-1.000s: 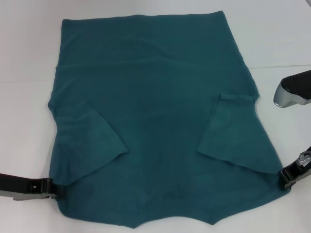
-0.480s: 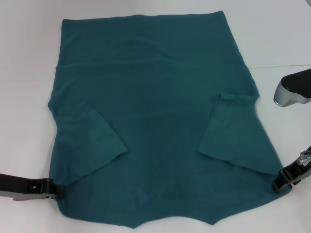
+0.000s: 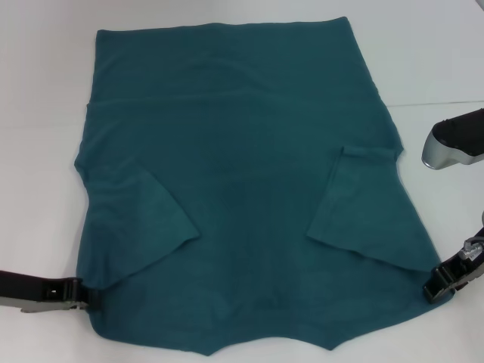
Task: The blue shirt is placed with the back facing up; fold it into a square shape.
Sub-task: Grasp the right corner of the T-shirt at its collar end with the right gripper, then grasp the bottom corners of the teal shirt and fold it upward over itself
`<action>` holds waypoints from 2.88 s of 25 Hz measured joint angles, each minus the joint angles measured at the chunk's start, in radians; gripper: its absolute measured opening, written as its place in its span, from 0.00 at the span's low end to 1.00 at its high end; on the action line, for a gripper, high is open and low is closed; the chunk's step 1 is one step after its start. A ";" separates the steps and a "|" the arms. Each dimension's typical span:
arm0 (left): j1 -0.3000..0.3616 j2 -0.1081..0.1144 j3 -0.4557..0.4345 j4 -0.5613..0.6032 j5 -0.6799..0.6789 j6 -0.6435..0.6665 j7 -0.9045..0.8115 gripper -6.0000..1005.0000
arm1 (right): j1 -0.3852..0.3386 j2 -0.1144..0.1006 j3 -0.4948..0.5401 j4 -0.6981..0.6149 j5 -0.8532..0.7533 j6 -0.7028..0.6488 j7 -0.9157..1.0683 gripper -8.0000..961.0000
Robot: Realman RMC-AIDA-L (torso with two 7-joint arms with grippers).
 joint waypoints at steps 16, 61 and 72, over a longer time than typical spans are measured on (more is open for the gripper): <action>-0.005 0.000 0.002 0.000 0.000 0.002 0.000 0.02 | -0.004 -0.001 0.005 0.037 0.000 0.035 -0.007 0.42; -0.037 0.050 -0.014 -0.054 0.270 0.537 -0.012 0.02 | -0.010 0.000 -0.236 -0.009 0.164 -0.436 -0.336 0.08; -0.063 0.065 -0.145 -0.114 0.112 0.448 0.080 0.02 | 0.003 -0.030 0.007 -0.036 0.259 -0.415 -0.422 0.08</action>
